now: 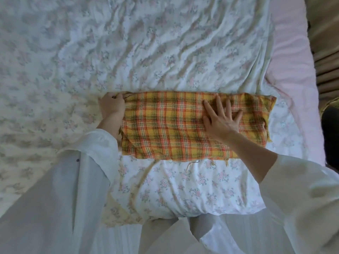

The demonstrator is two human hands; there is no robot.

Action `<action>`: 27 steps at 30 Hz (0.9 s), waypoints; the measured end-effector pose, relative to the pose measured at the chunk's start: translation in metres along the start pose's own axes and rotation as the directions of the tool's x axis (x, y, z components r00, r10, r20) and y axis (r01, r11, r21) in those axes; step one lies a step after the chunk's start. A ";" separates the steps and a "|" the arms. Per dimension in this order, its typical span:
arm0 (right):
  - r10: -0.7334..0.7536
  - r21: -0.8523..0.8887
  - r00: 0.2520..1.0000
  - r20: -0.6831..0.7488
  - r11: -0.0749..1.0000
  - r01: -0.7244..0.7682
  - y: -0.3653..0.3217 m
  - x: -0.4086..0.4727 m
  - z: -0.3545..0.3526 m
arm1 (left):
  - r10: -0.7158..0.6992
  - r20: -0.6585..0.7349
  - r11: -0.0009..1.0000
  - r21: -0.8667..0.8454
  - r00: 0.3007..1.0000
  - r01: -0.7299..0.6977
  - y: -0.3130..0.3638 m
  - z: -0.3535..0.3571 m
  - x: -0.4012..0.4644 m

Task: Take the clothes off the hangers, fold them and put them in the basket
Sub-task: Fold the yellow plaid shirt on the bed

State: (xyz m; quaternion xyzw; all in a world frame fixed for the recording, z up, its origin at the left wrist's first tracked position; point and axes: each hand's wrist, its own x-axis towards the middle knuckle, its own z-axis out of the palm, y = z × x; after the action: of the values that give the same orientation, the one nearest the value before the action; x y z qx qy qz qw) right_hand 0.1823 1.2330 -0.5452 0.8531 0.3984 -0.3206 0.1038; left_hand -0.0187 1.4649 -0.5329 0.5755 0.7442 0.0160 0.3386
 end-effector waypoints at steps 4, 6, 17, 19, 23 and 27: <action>0.125 0.025 0.991 0.048 0.992 -0.126 0.034 -0.002 -0.001 | -0.182 -0.077 0.979 -0.110 0.980 0.173 0.008 0.001 -0.006; 0.176 0.032 0.983 0.054 0.984 -0.178 0.050 -0.003 -0.003 | -0.206 -0.116 0.973 -0.129 0.972 0.191 0.012 0.006 -0.010; 0.455 0.599 0.881 0.128 0.673 -0.435 0.099 -0.006 0.015 | 0.692 0.446 0.360 0.469 0.568 -0.806 0.036 0.072 -0.108; 0.512 0.731 0.839 0.183 0.499 -0.464 0.111 -0.002 0.019 | 0.590 0.577 0.313 0.482 0.565 -0.819 0.025 0.092 -0.122; 0.524 0.722 0.848 0.079 0.556 -0.411 0.114 -0.005 0.018 | 0.432 0.623 0.243 0.616 0.652 -0.750 -0.002 0.113 -0.122; 0.458 0.821 0.889 0.015 0.501 -0.272 0.109 -0.014 0.016 | 0.413 0.617 0.221 0.645 0.670 -0.731 0.007 0.119 -0.123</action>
State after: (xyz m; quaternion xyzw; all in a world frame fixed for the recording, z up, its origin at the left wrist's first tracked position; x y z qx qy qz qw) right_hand 0.2497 1.1457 -0.5571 0.8983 0.0275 -0.3461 -0.2692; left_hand 0.0624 1.3173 -0.5619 0.8903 0.3083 -0.3245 0.0840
